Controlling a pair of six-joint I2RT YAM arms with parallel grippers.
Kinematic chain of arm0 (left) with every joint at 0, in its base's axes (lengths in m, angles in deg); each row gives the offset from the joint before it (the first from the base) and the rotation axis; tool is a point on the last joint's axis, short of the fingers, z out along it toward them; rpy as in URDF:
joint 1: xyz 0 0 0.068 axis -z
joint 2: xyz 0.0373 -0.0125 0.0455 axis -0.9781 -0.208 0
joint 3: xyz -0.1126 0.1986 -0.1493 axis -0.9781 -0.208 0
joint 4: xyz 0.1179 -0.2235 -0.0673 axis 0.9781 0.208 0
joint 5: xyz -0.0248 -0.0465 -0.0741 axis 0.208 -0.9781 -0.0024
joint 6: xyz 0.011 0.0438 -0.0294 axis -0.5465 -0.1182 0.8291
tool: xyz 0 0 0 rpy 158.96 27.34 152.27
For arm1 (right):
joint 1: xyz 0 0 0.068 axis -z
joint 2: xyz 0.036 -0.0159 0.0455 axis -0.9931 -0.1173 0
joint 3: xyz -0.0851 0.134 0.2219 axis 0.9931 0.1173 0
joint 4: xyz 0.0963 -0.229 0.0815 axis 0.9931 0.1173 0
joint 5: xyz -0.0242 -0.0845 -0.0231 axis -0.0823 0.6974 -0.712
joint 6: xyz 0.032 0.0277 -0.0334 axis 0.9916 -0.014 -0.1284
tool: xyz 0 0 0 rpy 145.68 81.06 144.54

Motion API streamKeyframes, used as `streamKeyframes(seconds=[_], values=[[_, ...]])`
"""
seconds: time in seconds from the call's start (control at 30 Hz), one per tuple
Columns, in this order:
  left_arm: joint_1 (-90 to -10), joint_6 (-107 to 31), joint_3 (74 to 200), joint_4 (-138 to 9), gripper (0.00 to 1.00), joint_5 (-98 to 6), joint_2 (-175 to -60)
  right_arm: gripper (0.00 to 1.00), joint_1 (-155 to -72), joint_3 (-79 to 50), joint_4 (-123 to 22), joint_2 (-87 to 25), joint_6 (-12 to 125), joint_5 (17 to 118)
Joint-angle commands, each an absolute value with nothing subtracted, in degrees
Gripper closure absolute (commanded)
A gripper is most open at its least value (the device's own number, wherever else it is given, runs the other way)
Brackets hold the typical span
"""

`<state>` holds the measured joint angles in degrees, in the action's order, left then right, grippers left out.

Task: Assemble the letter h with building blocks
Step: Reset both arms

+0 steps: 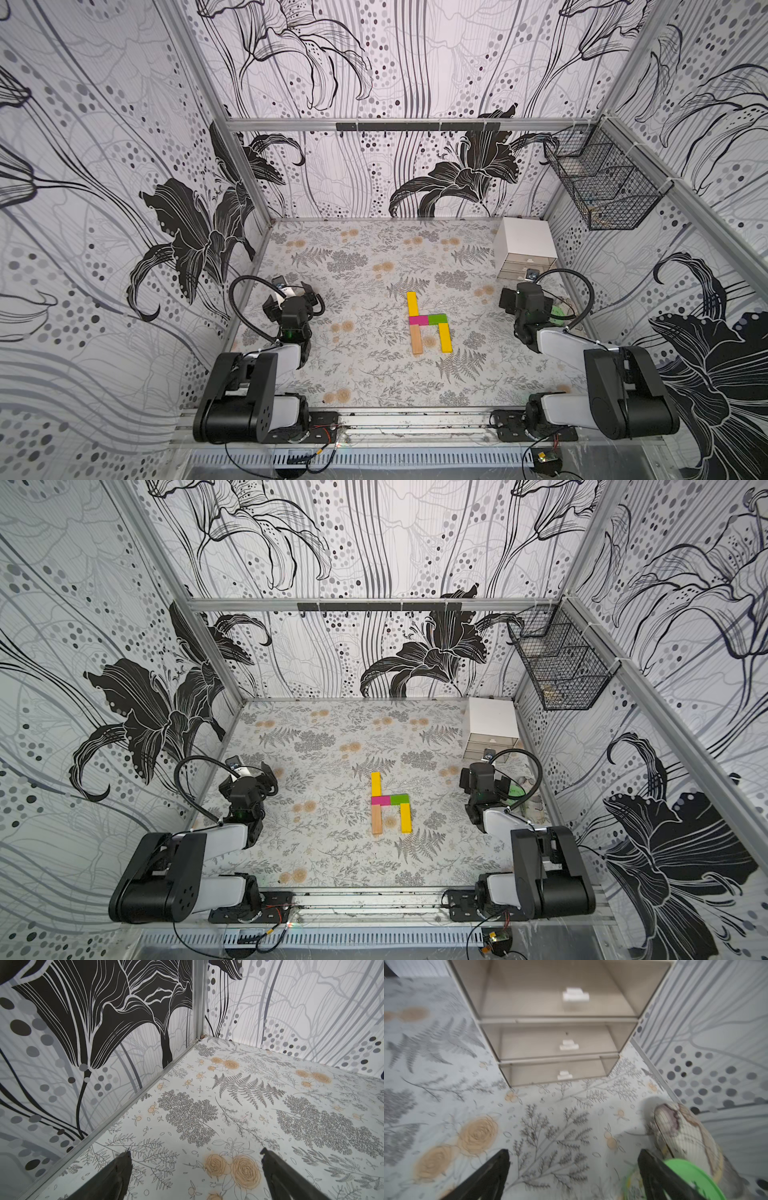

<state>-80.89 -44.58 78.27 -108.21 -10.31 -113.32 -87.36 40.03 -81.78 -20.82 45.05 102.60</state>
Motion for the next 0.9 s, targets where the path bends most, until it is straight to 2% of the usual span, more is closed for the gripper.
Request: streamKeyframes(seconds=[0.0,0.1,0.13,0.17,0.87], values=[[-83.20,-45.71,79.83,-114.65,0.01,-22.47,-115.88,0.01,-86.27,44.88,-101.17,-25.41,40.72,91.15],[-83.28,-49.10,78.55,-126.84,0.01,-26.09,-123.54,0.01,-86.28,43.25,-103.06,-29.84,39.45,88.42],[-83.39,-47.16,80.23,-117.83,0.01,-26.15,-120.75,0.01,-86.30,42.14,-98.24,-28.37,39.55,88.55],[-83.39,-46.62,82.65,-113.73,0.01,-24.87,-120.93,0.01,-86.28,42.21,-99.52,-28.94,39.29,88.50],[-82.70,-48.58,83.50,-114.37,0.01,-24.94,-122.11,0.01,-86.26,42.10,-98.91,-28.76,39.22,88.69]])
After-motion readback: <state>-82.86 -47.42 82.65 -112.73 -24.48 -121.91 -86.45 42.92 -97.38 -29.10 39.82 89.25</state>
